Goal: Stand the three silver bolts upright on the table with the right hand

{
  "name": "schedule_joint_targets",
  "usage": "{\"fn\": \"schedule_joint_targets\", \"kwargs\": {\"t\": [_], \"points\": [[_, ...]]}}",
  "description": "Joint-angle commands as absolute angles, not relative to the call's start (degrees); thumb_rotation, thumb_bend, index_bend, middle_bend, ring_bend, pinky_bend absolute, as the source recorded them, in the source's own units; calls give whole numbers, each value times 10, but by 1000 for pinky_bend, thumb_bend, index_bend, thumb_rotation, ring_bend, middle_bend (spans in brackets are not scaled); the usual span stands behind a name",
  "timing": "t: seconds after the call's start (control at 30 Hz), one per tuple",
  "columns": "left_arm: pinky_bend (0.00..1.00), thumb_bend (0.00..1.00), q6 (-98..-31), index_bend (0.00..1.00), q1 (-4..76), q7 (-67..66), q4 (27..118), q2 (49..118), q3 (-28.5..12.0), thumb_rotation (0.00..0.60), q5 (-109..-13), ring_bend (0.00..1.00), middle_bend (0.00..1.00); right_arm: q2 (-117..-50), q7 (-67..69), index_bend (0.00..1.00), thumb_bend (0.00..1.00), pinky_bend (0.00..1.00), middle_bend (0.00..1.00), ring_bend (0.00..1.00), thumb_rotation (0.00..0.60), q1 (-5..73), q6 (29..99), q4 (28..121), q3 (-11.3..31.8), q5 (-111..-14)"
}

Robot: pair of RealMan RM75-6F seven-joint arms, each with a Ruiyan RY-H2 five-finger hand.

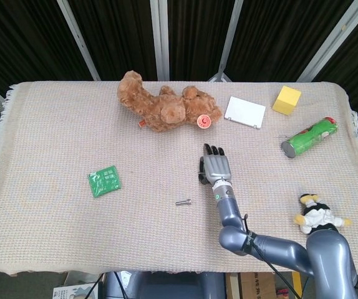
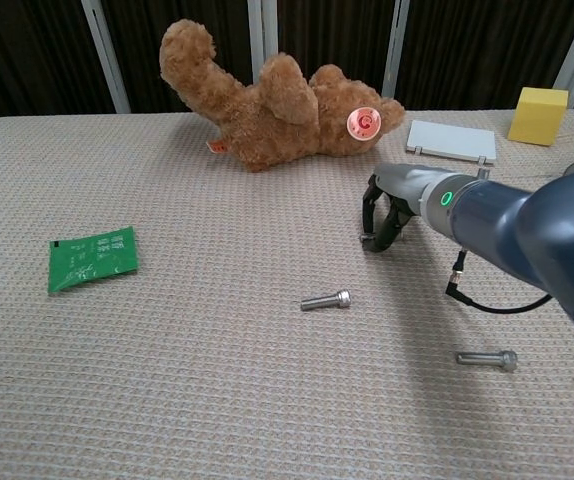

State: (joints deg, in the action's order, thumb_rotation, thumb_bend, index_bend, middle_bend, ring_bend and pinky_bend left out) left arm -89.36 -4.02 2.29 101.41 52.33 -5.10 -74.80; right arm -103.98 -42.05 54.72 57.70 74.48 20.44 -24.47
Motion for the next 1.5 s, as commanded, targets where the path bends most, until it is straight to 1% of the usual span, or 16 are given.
{"fn": "schedule_joint_targets", "kwargs": {"t": [0.03, 0.33, 0.93, 1.5], "points": [[51, 73, -894, 32, -40, 23, 1014, 523, -51, 600, -747, 0, 33, -1039, -420, 620, 391, 74, 0, 39, 600, 548, 576, 746, 205, -243], [51, 72, -894, 32, -41, 26, 1014, 522, -51, 600, -747, 0, 33, -1032, -413, 637, 399, 74, 1, 41, 600, 550, 575, 753, 206, -245], [51, 72, -892, 32, -41, 28, 1014, 521, -51, 600, -747, 0, 33, -1003, -399, 645, 400, 74, 1, 42, 600, 555, 590, 805, 220, -246], [59, 72, -891, 32, -41, 29, 1015, 520, -51, 600, -746, 0, 33, -997, -400, 646, 399, 74, 1, 42, 600, 565, 598, 811, 219, -236]]}}
